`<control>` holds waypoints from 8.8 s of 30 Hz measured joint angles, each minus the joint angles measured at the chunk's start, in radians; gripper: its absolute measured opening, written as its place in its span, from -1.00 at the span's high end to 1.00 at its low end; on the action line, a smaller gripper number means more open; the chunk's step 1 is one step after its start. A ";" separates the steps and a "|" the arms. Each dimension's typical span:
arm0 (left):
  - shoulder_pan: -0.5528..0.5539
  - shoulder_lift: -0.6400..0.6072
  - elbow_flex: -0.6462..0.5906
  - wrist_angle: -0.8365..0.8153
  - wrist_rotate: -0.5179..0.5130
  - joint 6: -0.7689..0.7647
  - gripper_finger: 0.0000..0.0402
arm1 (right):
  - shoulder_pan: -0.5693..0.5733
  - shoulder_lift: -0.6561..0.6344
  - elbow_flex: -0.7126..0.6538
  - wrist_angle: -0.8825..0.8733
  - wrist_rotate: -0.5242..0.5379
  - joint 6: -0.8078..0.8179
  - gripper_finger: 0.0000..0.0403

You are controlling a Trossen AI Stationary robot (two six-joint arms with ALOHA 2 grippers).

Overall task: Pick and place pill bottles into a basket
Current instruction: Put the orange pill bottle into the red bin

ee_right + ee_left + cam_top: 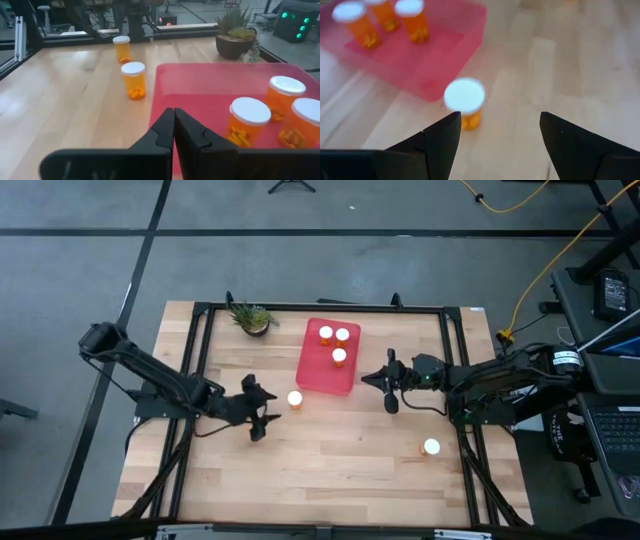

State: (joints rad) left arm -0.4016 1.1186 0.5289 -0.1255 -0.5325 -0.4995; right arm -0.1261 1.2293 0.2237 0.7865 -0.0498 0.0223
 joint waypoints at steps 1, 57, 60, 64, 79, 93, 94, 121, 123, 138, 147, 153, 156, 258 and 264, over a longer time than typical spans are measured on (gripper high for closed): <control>-0.007 0.023 0.000 -0.001 -0.015 -0.022 -0.32 | 0.000 0.000 0.000 0.003 0.000 0.000 0.92; 0.221 0.437 -0.001 0.414 0.037 -0.010 -0.31 | -0.001 0.000 0.001 0.055 -0.015 0.022 0.92; 0.215 0.437 -0.001 0.414 0.037 -0.010 -0.27 | -0.001 0.000 0.001 0.055 -0.015 0.022 0.92; 0.207 0.437 -0.001 0.414 0.039 -0.010 -0.16 | 0.000 0.000 0.001 0.055 -0.015 0.022 0.92; 0.205 0.437 -0.001 0.483 0.086 0.077 -0.01 | -0.001 0.000 0.001 0.054 -0.014 0.024 0.92; 0.211 0.259 -0.001 0.445 0.259 0.216 -0.01 | -0.001 0.000 0.001 0.054 -0.014 0.025 0.92; 0.215 0.236 -0.001 0.439 0.259 0.227 -0.01 | 0.000 0.000 0.001 0.054 -0.014 0.025 0.92; 0.508 0.125 0.099 0.340 0.427 0.494 -0.01 | -0.001 0.000 0.001 0.054 -0.014 -0.009 0.92; 0.533 0.161 0.107 0.341 0.428 0.521 -0.01 | -0.001 0.000 0.001 0.058 -0.014 -0.026 0.92; 0.740 0.329 0.176 0.459 0.588 0.611 -0.01 | -0.002 0.000 0.001 0.086 0.041 -0.057 0.92; 0.791 0.402 0.259 0.435 0.632 0.643 -0.01 | -0.002 0.000 0.001 0.086 0.041 -0.057 0.92; 0.803 0.447 0.277 0.422 0.639 0.644 -0.01 | -0.002 0.000 0.001 0.087 0.041 -0.055 0.92; 0.802 0.457 0.277 0.405 0.636 0.644 -0.01 | -0.002 0.000 0.001 0.087 0.041 -0.055 0.92; 0.797 0.721 0.381 0.421 0.550 0.644 -0.02 | -0.002 0.000 0.001 0.093 0.040 -0.052 0.92; 0.797 0.721 0.381 0.421 0.550 0.644 -0.09 | -0.002 0.000 0.001 0.093 0.040 -0.050 0.92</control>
State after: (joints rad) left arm 0.3954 1.8393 0.9096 0.2955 0.0177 0.1444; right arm -0.1276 1.2289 0.2245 0.8795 -0.0093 -0.0280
